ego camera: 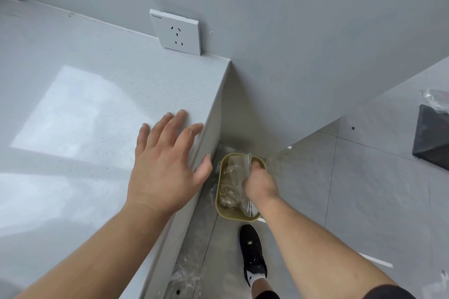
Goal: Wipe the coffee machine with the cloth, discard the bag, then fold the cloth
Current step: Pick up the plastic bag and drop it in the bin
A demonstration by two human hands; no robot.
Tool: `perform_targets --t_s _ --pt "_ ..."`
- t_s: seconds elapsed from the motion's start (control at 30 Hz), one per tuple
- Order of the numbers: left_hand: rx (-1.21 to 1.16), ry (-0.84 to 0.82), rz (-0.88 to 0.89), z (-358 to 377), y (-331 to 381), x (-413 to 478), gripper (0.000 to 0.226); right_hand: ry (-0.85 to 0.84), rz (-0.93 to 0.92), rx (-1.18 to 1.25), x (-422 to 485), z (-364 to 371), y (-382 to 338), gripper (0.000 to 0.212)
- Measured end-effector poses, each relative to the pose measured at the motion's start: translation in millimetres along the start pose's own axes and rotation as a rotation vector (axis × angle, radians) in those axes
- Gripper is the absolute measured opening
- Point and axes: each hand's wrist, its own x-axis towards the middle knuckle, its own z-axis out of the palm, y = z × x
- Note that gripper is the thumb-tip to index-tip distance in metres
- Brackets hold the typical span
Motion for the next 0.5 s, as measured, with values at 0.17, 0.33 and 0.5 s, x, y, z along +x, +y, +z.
perform_targets --t_s 0.17,0.33,0.5 --pt "0.009 -0.004 -0.001 0.7 -1.4 -1.0 0.057 -0.005 0.030 -0.007 5.5 12.3 8.3 0.033" --pt "0.010 -0.005 -0.001 1.3 -1.8 -0.4 0.058 -0.010 0.013 -0.060 6.9 9.7 10.0 0.032" --pt "0.010 -0.002 -0.001 1.6 -1.8 -0.9 0.058 0.006 -0.046 -0.103 5.3 5.5 8.7 0.033"
